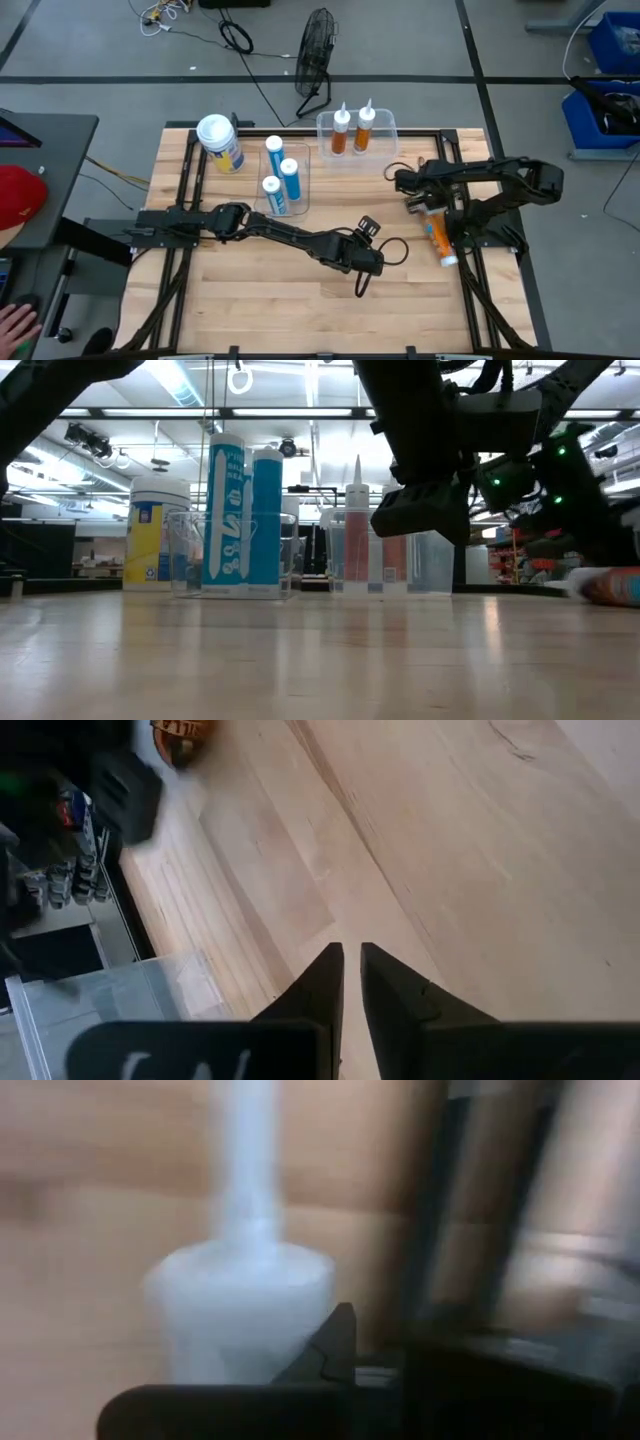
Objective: Pick & place silicon tubes, Sealant and Lysol wipes
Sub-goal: Put the orange sealant into the right transparent bin
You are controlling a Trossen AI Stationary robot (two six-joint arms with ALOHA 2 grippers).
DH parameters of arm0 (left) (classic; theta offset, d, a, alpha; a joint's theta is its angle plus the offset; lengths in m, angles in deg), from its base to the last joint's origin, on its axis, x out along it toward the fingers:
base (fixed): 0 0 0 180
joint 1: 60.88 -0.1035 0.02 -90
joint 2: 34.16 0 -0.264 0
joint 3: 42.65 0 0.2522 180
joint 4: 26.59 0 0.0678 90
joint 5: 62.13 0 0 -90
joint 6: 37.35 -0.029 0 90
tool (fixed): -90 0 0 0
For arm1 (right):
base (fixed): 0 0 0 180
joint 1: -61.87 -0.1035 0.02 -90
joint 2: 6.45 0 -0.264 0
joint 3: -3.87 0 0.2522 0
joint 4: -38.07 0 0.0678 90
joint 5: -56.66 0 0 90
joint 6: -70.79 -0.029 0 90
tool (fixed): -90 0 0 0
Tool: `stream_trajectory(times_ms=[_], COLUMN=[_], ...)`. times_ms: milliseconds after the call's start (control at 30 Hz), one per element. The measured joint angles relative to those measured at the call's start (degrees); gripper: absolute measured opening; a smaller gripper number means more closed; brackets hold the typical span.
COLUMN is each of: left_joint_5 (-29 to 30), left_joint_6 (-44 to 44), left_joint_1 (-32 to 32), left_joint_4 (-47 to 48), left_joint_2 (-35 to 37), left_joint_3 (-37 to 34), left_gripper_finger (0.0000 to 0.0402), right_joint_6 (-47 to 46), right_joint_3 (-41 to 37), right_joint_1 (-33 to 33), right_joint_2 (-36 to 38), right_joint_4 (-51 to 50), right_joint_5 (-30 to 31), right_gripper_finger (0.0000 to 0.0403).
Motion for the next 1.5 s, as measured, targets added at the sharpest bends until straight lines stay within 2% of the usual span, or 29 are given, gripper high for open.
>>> stream_trajectory(times_ms=[67, 100, 233, 433, 533, 633, 767, 933, 1100, 1200, 1300, 1500], left_joint_5=[0.0, 0.0, -0.2, -6.0, -7.6, -13.1, -20.5, -24.3, -31.3, -31.3, -27.9, -27.8], left_joint_6=[0.0, 0.0, 0.1, -0.2, -0.2, -2.0, -1.2, 0.1, 1.6, 1.4, 1.3, 2.8], left_joint_1=[0.0, 0.0, 0.0, -0.3, -0.3, -0.2, 0.1, 0.6, 1.2, 1.9, 2.6, 2.5], left_joint_4=[0.2, 0.5, 1.5, 0.3, -1.5, -2.5, -2.9, -3.9, -6.9, -7.9, -7.8, -8.2], left_joint_2=[0.0, 0.0, 0.0, 0.0, 0.0, 0.1, 0.1, 0.1, -3.3, -5.5, -6.4, -5.8], left_joint_3=[0.0, 0.0, 0.0, 0.0, 0.0, 0.0, 0.0, 0.0, 0.1, 0.4, 0.4, 0.2], left_gripper_finger=[0.0041, 0.0041, 0.0041, 0.0042, 0.0057, 0.0097, 0.0179, 0.0289, 0.0352, 0.0357, 0.0336, 0.0239], right_joint_6=[2.3, 2.7, 2.7, 4.8, 5.9, 6.8, 7.3, 7.4, 7.6, 7.6, 7.6, 7.6], right_joint_3=[0.1, 1.0, 5.9, 13.9, 16.6, 18.8, 21.4, 23.0, 23.3, 23.3, 23.3, 23.3], right_joint_1=[-1.0, -1.8, -4.2, -4.8, -4.8, -4.8, -4.8, -4.8, -4.8, -4.8, -4.8, -4.8], right_joint_2=[-0.1, -0.1, 0.3, 0.5, 0.5, 0.5, 0.5, 0.5, 0.5, 0.5, 0.5, 0.5], right_joint_4=[7.8, 9.1, 7.0, 2.5, 1.1, -1.3, -5.2, -7.5, -7.4, -7.3, -7.3, -7.3], right_joint_5=[-5.3, -5.9, -4.2, -1.7, -1.2, -1.2, -1.2, -0.8, -0.8, -0.8, -0.8, -0.7], right_gripper_finger=[0.0000, 0.0000, 0.0000, 0.0000, 0.0000, 0.0000, 0.0000, 0.0000, 0.0000, 0.0000, 0.0000, 0.0000])
